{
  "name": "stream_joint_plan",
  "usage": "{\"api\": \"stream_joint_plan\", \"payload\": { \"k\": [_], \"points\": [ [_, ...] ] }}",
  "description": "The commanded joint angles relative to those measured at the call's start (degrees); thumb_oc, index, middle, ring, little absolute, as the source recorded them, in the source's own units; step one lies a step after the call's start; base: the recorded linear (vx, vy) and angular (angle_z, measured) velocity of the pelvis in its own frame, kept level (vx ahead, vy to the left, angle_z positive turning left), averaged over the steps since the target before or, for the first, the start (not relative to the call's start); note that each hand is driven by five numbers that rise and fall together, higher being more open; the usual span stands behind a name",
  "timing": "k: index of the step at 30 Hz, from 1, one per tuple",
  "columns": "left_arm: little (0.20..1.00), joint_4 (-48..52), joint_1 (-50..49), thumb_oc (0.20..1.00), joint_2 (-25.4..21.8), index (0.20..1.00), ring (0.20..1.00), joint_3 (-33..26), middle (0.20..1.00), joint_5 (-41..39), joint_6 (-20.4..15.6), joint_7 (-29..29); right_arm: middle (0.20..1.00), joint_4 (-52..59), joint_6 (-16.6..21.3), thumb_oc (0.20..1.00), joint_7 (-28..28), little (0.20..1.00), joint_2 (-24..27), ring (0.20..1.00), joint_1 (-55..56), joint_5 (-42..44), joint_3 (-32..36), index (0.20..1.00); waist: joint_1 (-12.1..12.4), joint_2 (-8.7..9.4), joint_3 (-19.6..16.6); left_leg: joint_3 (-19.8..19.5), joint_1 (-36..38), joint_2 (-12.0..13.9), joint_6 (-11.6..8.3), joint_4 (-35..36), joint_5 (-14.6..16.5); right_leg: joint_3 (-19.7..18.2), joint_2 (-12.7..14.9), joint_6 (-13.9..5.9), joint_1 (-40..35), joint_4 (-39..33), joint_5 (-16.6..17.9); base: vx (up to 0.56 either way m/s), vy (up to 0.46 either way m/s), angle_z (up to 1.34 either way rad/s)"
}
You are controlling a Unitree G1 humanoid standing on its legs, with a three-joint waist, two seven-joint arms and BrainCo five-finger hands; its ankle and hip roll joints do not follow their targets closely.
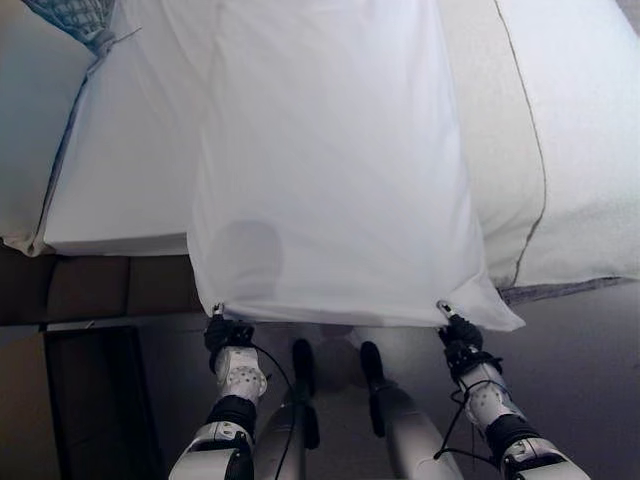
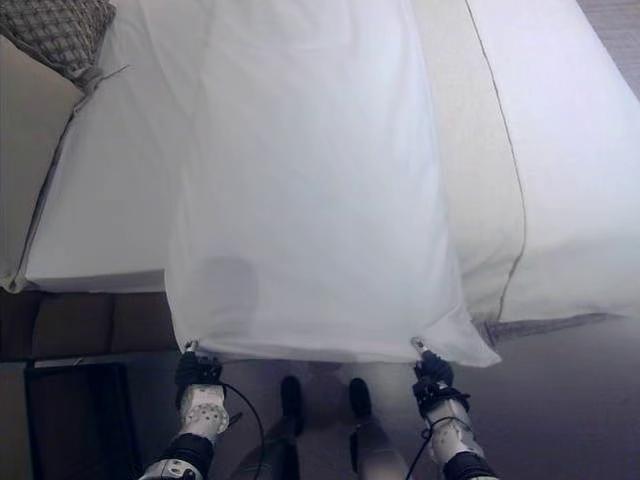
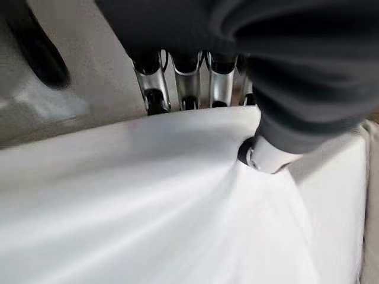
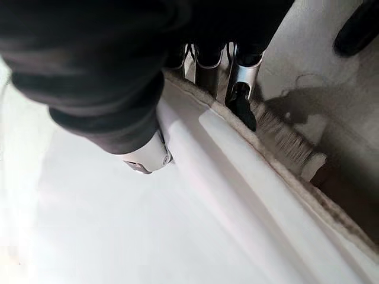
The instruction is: Make the bed
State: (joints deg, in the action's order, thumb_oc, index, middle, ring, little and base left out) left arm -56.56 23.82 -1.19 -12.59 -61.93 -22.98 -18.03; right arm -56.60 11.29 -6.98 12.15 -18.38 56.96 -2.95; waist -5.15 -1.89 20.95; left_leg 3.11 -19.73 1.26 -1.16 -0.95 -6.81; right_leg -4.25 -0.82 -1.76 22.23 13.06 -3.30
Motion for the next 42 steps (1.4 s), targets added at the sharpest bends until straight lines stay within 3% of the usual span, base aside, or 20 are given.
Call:
{"api": "stream_joint_plan", "payload": {
  "k": [1, 4, 5, 6, 7, 8, 9, 10, 11, 15, 21, 29, 32, 33, 36, 39, 42],
  "points": [
    [0.2, -10.58, -8.73, 0.2, -6.67, 0.2, 0.2, -10.59, 0.2, -3.08, -3.08, -8.55, 0.2, -8.82, -0.74, 0.2, 4.76, 0.2, 2.12, 0.2, 9.7, -1.62, 1.38, 0.2, 1.55, 3.04, -2.01, 1.09, -3.82, -0.91, -1.43, -4.75, 3.97, -1.09, 5.71, -6.24, 0.98, -9.42, 8.49, 0.0, 0.0, 0.0],
    [0.2, -13.15, -9.13, 0.2, -6.28, 0.2, 0.2, -10.96, 0.2, -2.83, -1.46, -9.5, 0.2, -10.9, -0.81, 0.2, 6.22, 0.2, 1.97, 0.2, 9.47, -2.51, 2.04, 0.2, 1.64, 2.61, -2.2, 1.27, -3.36, -1.02, -1.81, -3.21, 3.27, -0.86, 6.1, -6.4, 0.74, -10.14, 8.95, 0.04, -0.002, 0.0],
    [0.2, -14.17, -9.33, 0.2, -6.16, 0.2, 0.2, -10.45, 0.2, -1.65, -0.42, -10.12, 0.351, -11.62, -0.91, 0.351, 7.01, 0.351, 1.96, 0.351, 9.36, -3.23, 2.0, 0.351, 1.63, 2.39, -2.3, 1.16, -3.21, -1.07, -1.99, -2.53, 2.87, -0.77, 6.27, -6.41, 0.64, -10.55, 9.09, 0.0, 0.0, 0.0],
    [0.2, -15.26, -9.51, 0.2, -5.94, 0.2, 0.2, -10.25, 0.2, -1.1, 0.52, -10.41, 0.627, -12.17, -1.01, 0.627, 7.44, 0.627, 1.89, 0.627, 9.22, -3.82, 1.85, 0.627, 1.71, 2.23, -2.43, 1.05, -3.04, -1.03, -2.05, -2.06, 2.63, -0.66, 6.32, -6.38, 0.58, -10.86, 9.19, 0.04, -0.029, 0.04],
    [0.322, -15.44, -9.71, 0.322, -5.56, 0.322, 0.322, -8.86, 0.322, 1.01, 1.17, -10.94, 1.0, -12.36, -1.02, 1.0, 7.88, 1.0, 1.53, 1.0, 9.09, -4.56, 1.39, 1.0, 1.62, 2.09, -2.68, 0.79, -2.81, -0.84, -1.99, -1.64, 2.4, -0.57, 6.36, -6.29, 0.38, -11.17, 9.23, 0.03, -0.024, 0.07],
    [0.416, -15.31, -9.77, 0.416, -5.52, 0.416, 0.416, -8.83, 0.416, 1.16, 1.24, -11.09, 1.0, -12.32, -1.03, 1.0, 7.91, 1.0, 1.52, 1.0, 9.16, -4.59, 1.42, 1.0, 1.65, 2.08, -2.71, 0.78, -2.78, -0.83, -2.0, -1.61, 2.39, -0.55, 6.36, -6.28, 0.35, -11.2, 9.24, 0.02, -0.03, 0.13],
    [0.68, -15.81, -10.13, 0.68, -5.3, 0.68, 0.68, -7.95, 0.68, 2.4, 2.21, -10.54, 1.0, -12.42, -1.11, 1.0, 7.61, 1.0, 1.34, 1.0, 9.29, -4.71, 1.23, 1.0, 1.62, 2.03, -2.74, 0.68, -2.79, -0.81, -2.0, -1.69, 2.29, -0.7, 6.3, -6.21, 0.3, -11.28, 9.28, 0.01, -0.014, 0.1],
    [0.68, -15.82, -10.17, 0.68, -5.33, 0.68, 0.68, -7.93, 0.68, 2.43, 2.26, -10.51, 1.0, -12.43, -1.11, 1.0, 7.58, 1.0, 1.34, 1.0, 9.34, -4.71, 1.26, 1.0, 1.64, 2.02, -2.79, 0.67, -2.8, -0.81, -2.0, -1.7, 2.29, -0.69, 6.29, -6.2, 0.3, -11.3, 9.29, 0.02, -0.044, 0.06],
    [1.0, -15.29, -10.95, 1.0, -4.8, 1.0, 1.0, -5.39, 1.0, 4.45, 2.75, -9.71, 1.0, -12.36, -0.99, 1.0, 7.64, 1.0, 1.08, 1.0, 9.64, -5.23, 0.82, 1.0, 1.59, 2.02, -3.05, 0.44, -2.75, -0.74, -2.05, -1.55, 2.18, -0.76, 6.28, -6.14, 0.16, -11.54, 9.36, 0.01, -0.03, -0.01],
    [1.0, -15.04, -11.28, 1.0, -4.55, 1.0, 1.0, -3.74, 1.0, 5.19, 3.48, -8.5, 1.0, -12.78, -1.05, 1.0, 7.6, 1.0, 0.95, 1.0, 9.75, -5.67, 0.73, 1.0, 1.57, 1.99, -3.36, 0.28, -2.56, -0.68, -2.1, -1.22, 2.04, -0.61, 6.32, -6.13, -0.12, -11.82, 9.35, 0.01, -0.018, 0.0],
    [1.0, -13.64, -12.1, 1.0, -5.72, 1.0, 1.0, 6.96, 1.0, 21.51, 7.18, -6.47, 1.0, -13.68, -0.63, 1.0, 7.56, 1.0, 1.62, 1.0, 9.2, -7.82, 0.18, 1.0, 1.22, 1.61, -3.66, -0.28, -2.29, -0.65, -2.2, -1.31, 2.04, -0.1, 5.9, -5.99, -0.21, -10.98, 8.75, 0.0, -0.02, 0.06],
    [1.0, -4.93, -11.64, 1.0, -9.13, 1.0, 1.0, 18.16, 1.0, 37.17, 7.38, -3.66, 1.0, -7.86, 1.93, 1.0, 6.89, 1.0, 3.0, 1.0, 6.87, -6.0, -0.03, 1.0, 1.02, 1.42, -3.6, -0.78, -2.41, -0.57, -2.36, -1.82, 2.17, 0.21, 5.68, -6.07, -0.41, -10.54, 8.23, 0.0, 0.0, 0.0],
    [1.0, -0.21, -11.41, 1.0, -11.38, 1.0, 1.0, 22.42, 1.0, 41.73, 6.89, 0.28, 1.0, -3.54, 2.77, 1.0, 6.66, 1.0, 3.27, 1.0, 6.45, -6.44, -1.49, 1.0, 1.01, 1.56, -3.82, -0.76, -2.83, -0.55, -2.37, -1.84, 2.03, 0.07, 5.56, -6.12, 0.01, -10.48, 8.23, 0.0, 0.0, 0.0],
    [1.0, 5.02, -11.06, 1.0, -14.26, 1.0, 1.0, 26.49, 1.0, 43.94, 5.16, 5.0, 1.0, 1.98, 3.62, 1.0, 6.07, 1.0, 4.06, 1.0, 6.2, -7.25, -3.83, 1.0, 0.95, 1.74, -3.76, -0.87, -2.87, -0.52, -2.37, -2.02, 2.11, -0.05, 5.35, -6.18, 0.25, -10.13, 8.01, 0.0, 0.0, 0.0],
    [1.0, 7.65, -9.87, 1.0, -16.12, 1.0, 1.0, 29.31, 1.0, 42.87, 4.24, 9.97, 1.0, 5.91, 3.48, 1.0, 4.43, 1.0, 4.93, 1.0, 5.46, -7.24, -6.3, 1.0, 0.9, 1.97, -4.0, -0.85, -3.35, -0.5, -2.41, -2.23, 2.12, -0.25, 5.17, -6.13, 0.9, -9.61, 7.81, -0.01, -0.01, 0.0],
    [1.0, 10.07, -2.17, 1.0, -17.68, 1.0, 1.0, 36.26, 1.0, 39.39, 4.45, 19.55, 1.0, 9.0, 0.17, 1.0, -4.99, 1.0, 7.39, 1.0, -1.0, -3.69, -14.29, 1.0, 0.83, 2.15, -3.53, -1.04, -4.89, -0.5, -2.61, -3.3, 2.18, -0.34, 4.48, -5.82, 2.98, -7.62, 7.26, -0.06, -0.031, 0.0],
    [1.0, 9.94, 2.4, 1.0, -17.92, 1.0, 1.0, 39.13, 1.0, 38.97, 5.18, 21.98, 1.0, 9.09, -0.83, 1.0, -7.36, 1.0, 7.65, 1.0, -4.8, -3.51, -16.94, 1.0, 0.83, 2.08, -2.72, -1.04, -6.03, -0.6, -2.59, -4.16, 2.31, -0.42, 4.08, -5.76, 4.44, -6.51, 7.17, -0.06, -0.015, 0.01]
  ]
}}
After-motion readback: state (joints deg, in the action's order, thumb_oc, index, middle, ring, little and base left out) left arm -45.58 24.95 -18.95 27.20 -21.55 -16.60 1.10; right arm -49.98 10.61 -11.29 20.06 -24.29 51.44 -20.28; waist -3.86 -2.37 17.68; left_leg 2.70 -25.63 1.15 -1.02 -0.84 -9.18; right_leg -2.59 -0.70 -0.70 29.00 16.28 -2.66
